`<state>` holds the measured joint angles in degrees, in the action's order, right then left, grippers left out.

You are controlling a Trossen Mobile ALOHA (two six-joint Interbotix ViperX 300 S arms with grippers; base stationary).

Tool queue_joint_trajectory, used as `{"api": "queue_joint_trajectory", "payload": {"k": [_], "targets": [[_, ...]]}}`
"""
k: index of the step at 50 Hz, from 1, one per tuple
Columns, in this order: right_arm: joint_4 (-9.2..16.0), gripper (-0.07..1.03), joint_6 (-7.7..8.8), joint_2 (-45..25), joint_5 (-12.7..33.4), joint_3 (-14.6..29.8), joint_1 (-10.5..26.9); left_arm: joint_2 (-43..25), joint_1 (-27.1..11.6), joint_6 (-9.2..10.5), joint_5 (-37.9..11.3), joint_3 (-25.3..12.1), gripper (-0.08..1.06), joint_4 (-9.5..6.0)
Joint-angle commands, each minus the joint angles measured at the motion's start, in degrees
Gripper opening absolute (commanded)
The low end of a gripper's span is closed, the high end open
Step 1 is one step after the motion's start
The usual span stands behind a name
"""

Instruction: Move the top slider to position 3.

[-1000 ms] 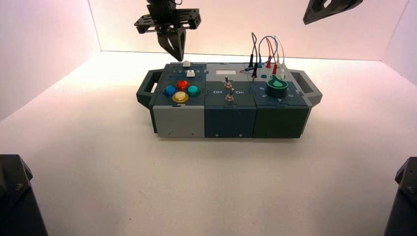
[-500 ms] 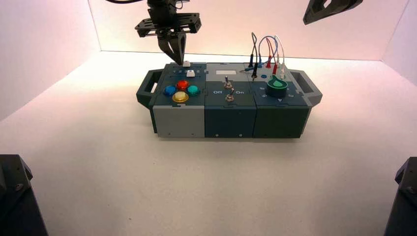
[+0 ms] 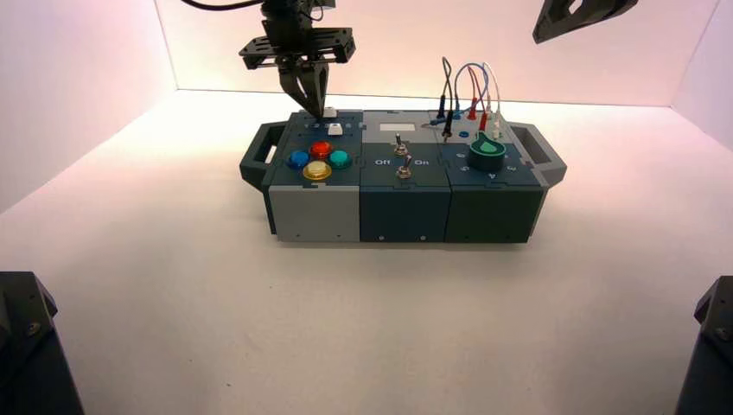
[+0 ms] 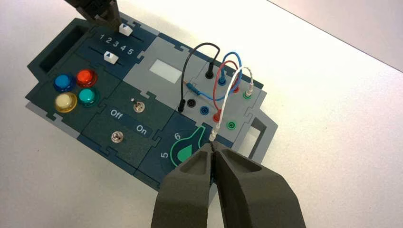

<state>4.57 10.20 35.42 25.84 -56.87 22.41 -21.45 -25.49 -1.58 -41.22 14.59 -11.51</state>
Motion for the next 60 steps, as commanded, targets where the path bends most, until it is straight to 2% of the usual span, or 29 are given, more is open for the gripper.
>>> {"api": "queue_joint_trajectory", "payload": {"k": [1, 18, 30, 39, 47, 60], "targets": [[-0.1, -0.02, 0.18, 0.3, -0.3, 0.7, 0.1, 1.6, -0.3, 0.0, 0.0, -1.6, -0.03, 0.18], [0.0, -0.02, 0.09, 0.3, -0.2, 0.7, 0.1, 5.8, 0.9, -0.18, -3.1, -2.1, -0.03, 0.35], [-0.1, -0.02, 0.09, 0.3, -0.1, 0.6, 0.2, 9.4, 1.0, -1.93, -8.3, -0.3, -0.03, 0.35], [-0.1, -0.02, 0.09, 0.3, 0.0, 0.4, 0.1, 12.7, 0.9, -3.08, -6.0, 3.3, -0.03, 0.35], [-0.1, -0.02, 0.0, -0.4, -0.1, 0.4, 0.1, 15.8, 1.0, -3.08, -2.7, 5.7, -0.03, 0.35], [0.0, -0.02, 0.09, -2.7, -0.1, 0.5, 0.1, 17.2, 1.0, -3.16, -0.1, 7.0, -0.03, 0.35]]}}
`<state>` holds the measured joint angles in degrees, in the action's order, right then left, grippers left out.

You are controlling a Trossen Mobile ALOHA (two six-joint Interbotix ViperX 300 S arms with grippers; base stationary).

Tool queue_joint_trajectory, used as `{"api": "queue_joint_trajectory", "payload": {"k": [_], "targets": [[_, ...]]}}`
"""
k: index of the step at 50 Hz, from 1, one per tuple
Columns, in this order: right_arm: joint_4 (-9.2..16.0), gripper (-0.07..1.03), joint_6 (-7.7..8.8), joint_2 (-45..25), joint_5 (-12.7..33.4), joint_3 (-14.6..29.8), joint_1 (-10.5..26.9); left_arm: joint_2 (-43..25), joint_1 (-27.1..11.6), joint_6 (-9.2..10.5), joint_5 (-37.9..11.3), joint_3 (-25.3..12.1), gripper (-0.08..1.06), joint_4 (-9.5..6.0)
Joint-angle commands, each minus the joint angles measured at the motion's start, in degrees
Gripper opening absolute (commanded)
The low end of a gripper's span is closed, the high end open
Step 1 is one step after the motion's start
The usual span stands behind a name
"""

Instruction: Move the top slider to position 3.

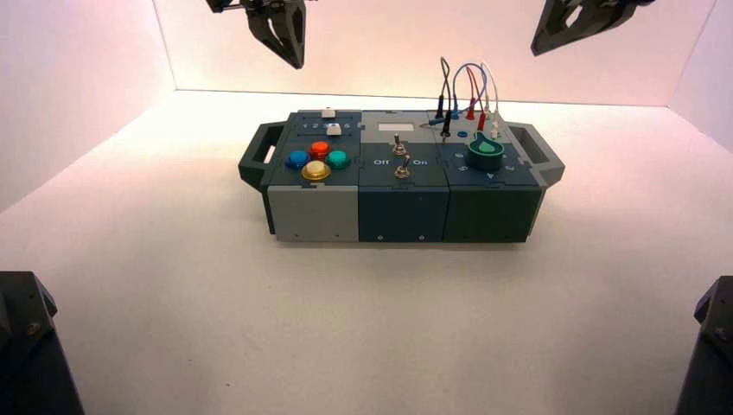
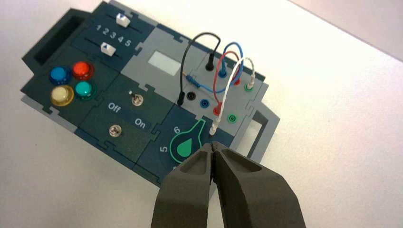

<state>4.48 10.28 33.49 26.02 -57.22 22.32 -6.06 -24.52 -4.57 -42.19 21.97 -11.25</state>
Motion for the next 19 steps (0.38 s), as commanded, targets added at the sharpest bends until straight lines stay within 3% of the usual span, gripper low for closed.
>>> {"api": "queue_joint_trajectory", "payload": {"k": [1, 19], "targets": [[0.0, -0.02, 0.0, -0.9, -0.3, 0.9, 0.2, 1.7, 0.1, -0.18, 1.0, -0.4, -0.03, 0.09], [0.0, -0.02, -0.09, -0.6, 0.1, 1.2, 0.2, 2.0, 0.0, -0.18, 0.9, -0.2, -0.03, 0.09]]}}
